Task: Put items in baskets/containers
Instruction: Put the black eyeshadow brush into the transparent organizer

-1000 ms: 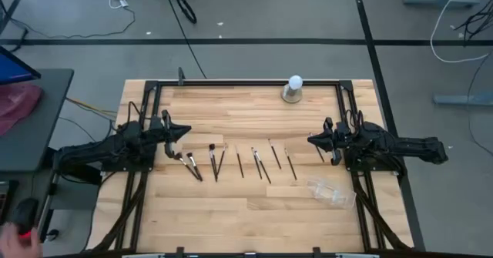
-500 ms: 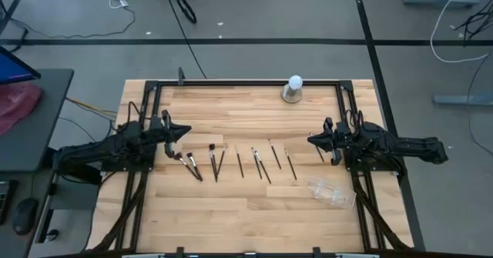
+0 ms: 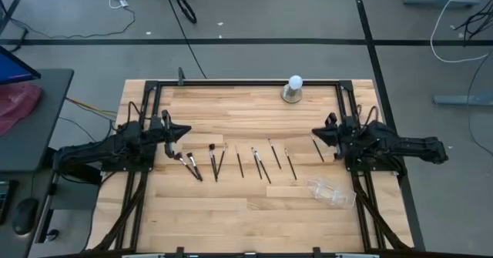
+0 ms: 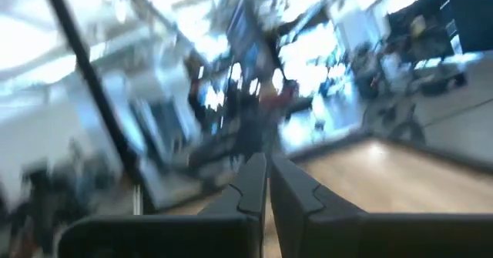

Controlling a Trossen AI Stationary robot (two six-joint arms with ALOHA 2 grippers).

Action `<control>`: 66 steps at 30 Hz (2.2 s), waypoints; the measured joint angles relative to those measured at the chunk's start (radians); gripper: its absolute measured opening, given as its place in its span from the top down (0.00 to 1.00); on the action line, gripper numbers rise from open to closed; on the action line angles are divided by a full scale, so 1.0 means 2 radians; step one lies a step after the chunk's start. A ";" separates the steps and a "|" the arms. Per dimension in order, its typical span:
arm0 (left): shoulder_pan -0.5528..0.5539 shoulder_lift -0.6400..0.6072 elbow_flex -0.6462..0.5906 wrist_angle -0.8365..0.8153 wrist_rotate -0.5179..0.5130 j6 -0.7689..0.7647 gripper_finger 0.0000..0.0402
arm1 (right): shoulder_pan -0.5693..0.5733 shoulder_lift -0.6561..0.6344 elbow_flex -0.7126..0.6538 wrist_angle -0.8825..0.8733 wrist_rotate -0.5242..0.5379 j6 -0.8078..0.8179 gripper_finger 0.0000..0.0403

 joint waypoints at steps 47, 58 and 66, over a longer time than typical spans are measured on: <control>0.000 0.000 0.000 0.000 0.000 0.000 0.99 | 0.105 0.882 0.345 -0.125 0.281 0.173 0.68; 0.000 0.000 0.000 0.000 0.000 0.000 0.99 | 0.105 0.903 0.339 -0.109 0.271 0.193 0.92; 0.000 0.000 0.000 0.000 0.000 0.000 0.99 | 0.105 0.907 0.333 -0.059 0.271 0.184 0.98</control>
